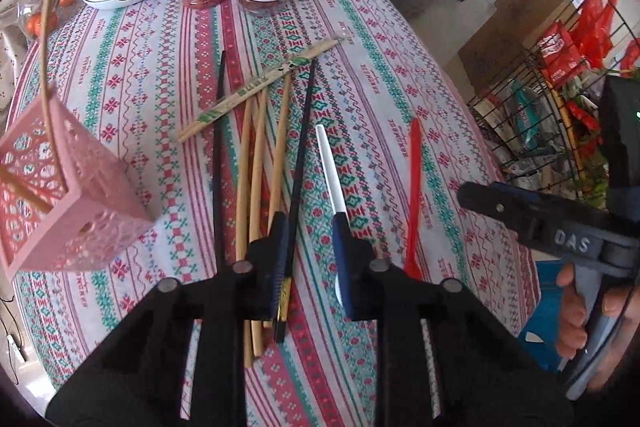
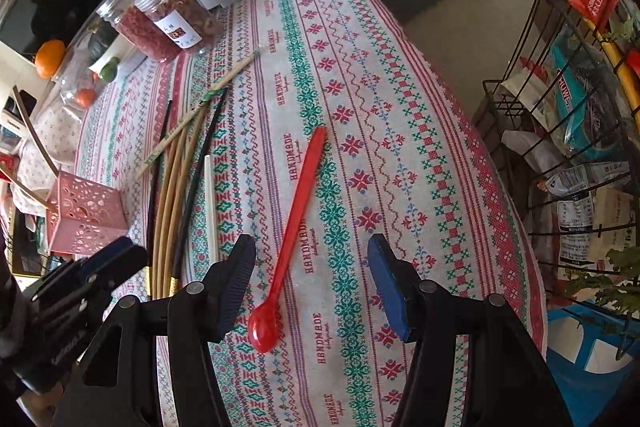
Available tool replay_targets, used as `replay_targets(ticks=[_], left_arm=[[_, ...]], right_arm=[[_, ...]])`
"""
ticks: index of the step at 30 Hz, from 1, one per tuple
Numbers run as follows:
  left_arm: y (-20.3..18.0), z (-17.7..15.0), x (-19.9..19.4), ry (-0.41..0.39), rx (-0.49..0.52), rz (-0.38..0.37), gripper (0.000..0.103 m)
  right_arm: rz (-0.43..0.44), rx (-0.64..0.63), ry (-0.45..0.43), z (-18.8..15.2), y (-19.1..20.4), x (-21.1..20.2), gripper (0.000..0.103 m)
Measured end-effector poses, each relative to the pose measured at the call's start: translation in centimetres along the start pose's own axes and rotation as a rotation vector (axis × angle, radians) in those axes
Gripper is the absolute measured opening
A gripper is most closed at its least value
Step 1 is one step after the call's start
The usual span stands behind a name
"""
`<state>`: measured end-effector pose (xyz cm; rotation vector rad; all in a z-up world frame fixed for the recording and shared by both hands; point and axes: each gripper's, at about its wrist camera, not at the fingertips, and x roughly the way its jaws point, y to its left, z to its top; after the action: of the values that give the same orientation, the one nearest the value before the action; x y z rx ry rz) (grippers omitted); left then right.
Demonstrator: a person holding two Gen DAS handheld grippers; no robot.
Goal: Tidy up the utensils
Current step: 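Grasp the red spoon with the right tool while the left tool grasps a wooden chopstick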
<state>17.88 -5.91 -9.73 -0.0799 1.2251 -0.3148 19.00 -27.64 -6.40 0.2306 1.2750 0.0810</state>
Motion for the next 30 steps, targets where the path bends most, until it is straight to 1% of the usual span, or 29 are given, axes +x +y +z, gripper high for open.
replay_targets(ticks=[2,5,10,13,18,20,22,26,30], left_arm=[[0.1,1.0,1.3,0.007,-0.011,0.024,0.013],[0.1,2.5,2.9,0.014,-0.014,0.056,0.011],[-0.1,4.0,5.0,0.038,-0.003,0.119,0.010],[0.0,4.6,6.1,0.061,-0.010,0.141,0.010],[-0.6,5.3,6.7,0.069,0.007,0.169,0.009],[-0.8,5.1,6.4,0.062,0.010,0.165,0.009],[-1.0,4.5,5.4,0.038,0.021,0.142,0.008],[-0.7,2.0,1.5,-0.023,0.043,0.095,0.008],[0.2,-0.6,-2.9,-0.094,0.047,0.049,0.008]], right_arm=[[-0.007,-0.001,0.009,0.4,-0.5,0.4,0.061],[-0.023,0.002,0.017,0.8,-1.3,1.0,0.061],[-0.037,0.006,0.029,1.5,-2.3,1.8,0.061],[-0.042,0.013,0.036,1.6,-2.8,2.1,0.061],[-0.054,0.016,0.041,1.7,-3.1,2.5,0.061],[-0.055,0.021,0.045,1.7,-3.0,2.7,0.061],[-0.048,0.026,0.048,1.7,-2.8,2.8,0.061],[-0.045,0.009,0.042,1.8,-1.7,2.9,0.061],[-0.032,-0.010,0.042,1.9,-0.4,3.0,0.061]])
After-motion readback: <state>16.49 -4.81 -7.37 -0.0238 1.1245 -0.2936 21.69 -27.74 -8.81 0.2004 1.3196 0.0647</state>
